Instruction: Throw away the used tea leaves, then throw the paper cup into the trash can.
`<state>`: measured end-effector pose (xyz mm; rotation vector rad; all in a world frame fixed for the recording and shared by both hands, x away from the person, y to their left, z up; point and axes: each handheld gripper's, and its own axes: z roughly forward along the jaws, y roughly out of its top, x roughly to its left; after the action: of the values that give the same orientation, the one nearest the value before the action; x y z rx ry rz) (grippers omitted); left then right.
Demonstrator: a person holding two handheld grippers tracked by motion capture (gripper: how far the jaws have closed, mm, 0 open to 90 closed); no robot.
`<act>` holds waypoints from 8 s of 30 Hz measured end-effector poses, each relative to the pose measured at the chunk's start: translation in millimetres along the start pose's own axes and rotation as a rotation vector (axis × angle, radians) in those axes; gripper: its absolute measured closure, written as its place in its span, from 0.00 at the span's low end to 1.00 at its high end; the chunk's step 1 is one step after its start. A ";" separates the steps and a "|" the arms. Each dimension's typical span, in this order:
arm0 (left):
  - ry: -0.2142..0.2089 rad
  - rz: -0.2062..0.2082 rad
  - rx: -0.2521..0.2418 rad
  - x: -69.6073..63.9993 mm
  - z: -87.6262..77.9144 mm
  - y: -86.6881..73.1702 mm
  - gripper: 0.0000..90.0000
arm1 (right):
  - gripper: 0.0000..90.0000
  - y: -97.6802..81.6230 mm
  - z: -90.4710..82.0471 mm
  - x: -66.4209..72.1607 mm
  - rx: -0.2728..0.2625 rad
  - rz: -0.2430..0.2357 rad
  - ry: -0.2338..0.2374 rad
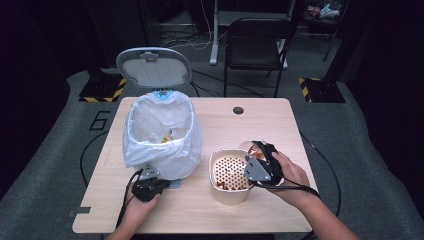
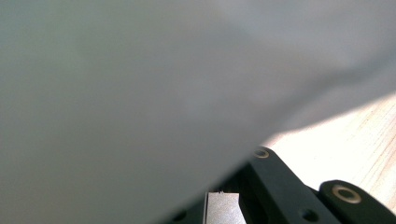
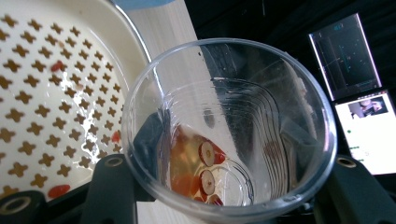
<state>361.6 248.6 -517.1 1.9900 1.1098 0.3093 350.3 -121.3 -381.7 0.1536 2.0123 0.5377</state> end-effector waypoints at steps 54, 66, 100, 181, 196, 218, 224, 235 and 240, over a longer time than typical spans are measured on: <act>0.000 0.002 0.001 0.2 0.0 0.0 1.00 | 0.49 16.7 15.2 38.8 0.061 -0.650 -0.192; -0.001 0.000 0.001 0.2 0.0 0.1 1.00 | 0.49 17.4 13.6 44.2 0.056 -0.786 -0.240; 0.000 0.001 0.001 -0.1 0.0 0.1 1.00 | 0.49 20.5 9.1 47.7 0.008 -0.989 -0.312; -0.003 -0.003 -0.003 0.3 0.1 -0.3 1.00 | 0.49 11.3 -7.9 -19.8 -0.200 0.369 0.066; -0.004 0.000 -0.002 0.6 0.0 -0.2 1.00 | 0.48 -6.7 -3.6 -31.5 -0.343 0.763 0.179; -0.003 -0.002 -0.002 0.1 0.1 -0.1 1.00 | 0.49 26.1 -6.6 -57.5 -0.531 0.919 0.275; -0.003 0.002 0.001 0.6 0.0 0.0 1.00 | 0.49 47.3 -4.5 -68.7 -0.561 0.879 0.278; -0.004 0.005 0.002 1.0 0.0 0.1 1.00 | 0.48 99.7 14.9 -80.3 -0.589 0.817 0.329; -0.001 0.001 0.000 0.4 0.0 0.0 1.00 | 0.48 118.2 27.1 -80.1 -0.599 0.822 0.361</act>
<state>361.9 248.9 -517.2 1.9903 1.1084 0.3086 398.8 -33.8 -276.3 0.5509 1.9721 1.7606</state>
